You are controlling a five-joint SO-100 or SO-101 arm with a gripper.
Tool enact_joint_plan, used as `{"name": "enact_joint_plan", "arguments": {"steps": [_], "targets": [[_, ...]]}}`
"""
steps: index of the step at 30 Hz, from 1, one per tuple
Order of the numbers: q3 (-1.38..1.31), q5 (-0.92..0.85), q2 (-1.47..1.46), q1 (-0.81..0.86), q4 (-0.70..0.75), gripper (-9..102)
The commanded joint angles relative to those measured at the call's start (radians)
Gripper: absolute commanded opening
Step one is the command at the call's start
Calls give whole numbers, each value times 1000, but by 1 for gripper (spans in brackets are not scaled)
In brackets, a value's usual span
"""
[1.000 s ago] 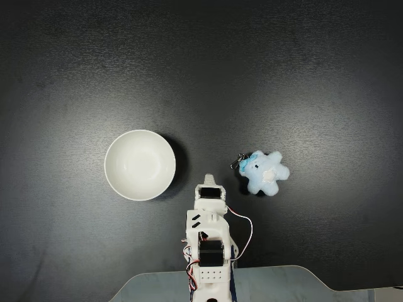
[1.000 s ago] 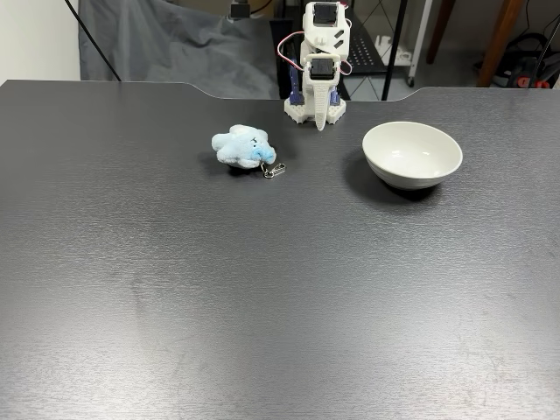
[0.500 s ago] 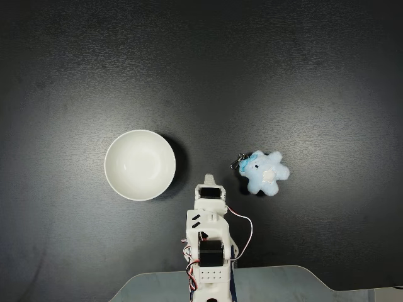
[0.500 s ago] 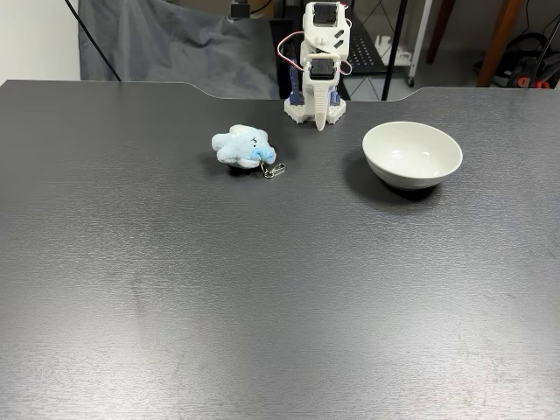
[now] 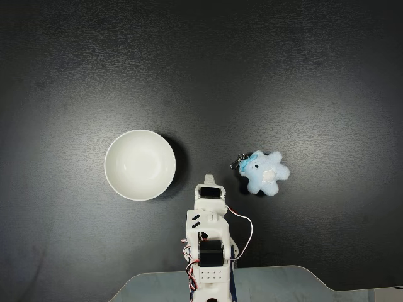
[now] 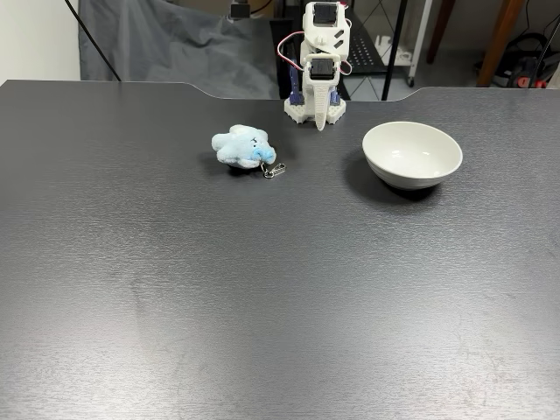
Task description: Grasp a skyblue doll and put it in the white bowl.
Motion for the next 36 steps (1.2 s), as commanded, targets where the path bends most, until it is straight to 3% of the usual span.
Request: {"name": "enact_joint_plan", "arguments": {"steps": [1,36], "targets": [[-11,-6,3,5,5,0],[-9,3,3,-9,3,-1]]}}
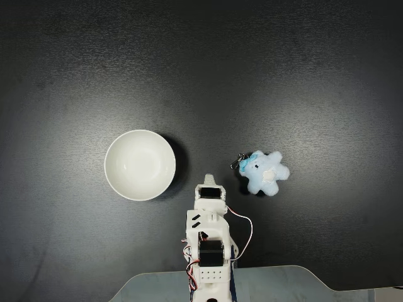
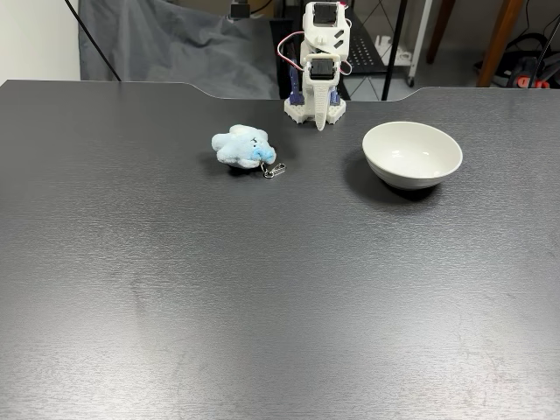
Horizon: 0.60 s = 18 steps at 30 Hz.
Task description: Grasp a skyblue doll and put it in the white bowl.
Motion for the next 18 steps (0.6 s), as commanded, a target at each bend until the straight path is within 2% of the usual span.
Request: {"name": "enact_joint_plan", "arguments": {"steps": [1,8,12,18], "targets": [[-9,3,3,-9,3,-1],[-54,6,-14,-9,0,0],[-233,6,-80,-11,6,0],[-551,6,-356,-11,8,0]]}}
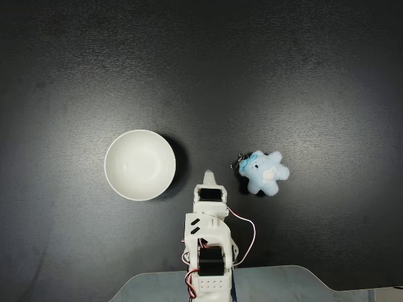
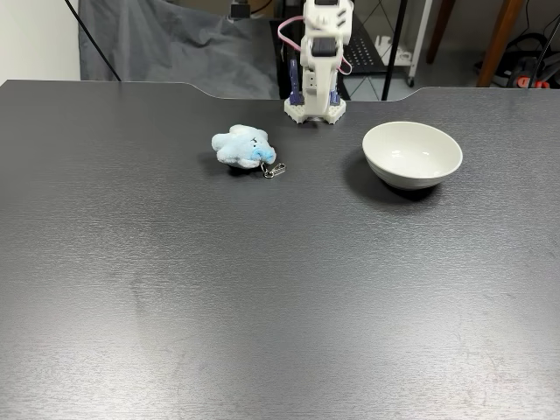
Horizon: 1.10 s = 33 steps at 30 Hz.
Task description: Grasp a skyblue doll and put it in the white bowl.
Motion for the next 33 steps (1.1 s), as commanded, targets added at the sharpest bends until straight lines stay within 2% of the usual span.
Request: {"name": "enact_joint_plan", "arguments": {"steps": [1,10,18,22,26,33], "targets": [[-290,6,-184,-11,9,0],[-726,-2,-431,-11,26,0],[-1121,-6,-466,-11,250,0],[-1207,-18,-505,2,394,0],[-1215,-160,-664,28,534,0],[-1206,-417,-805,244,523,0]]}}
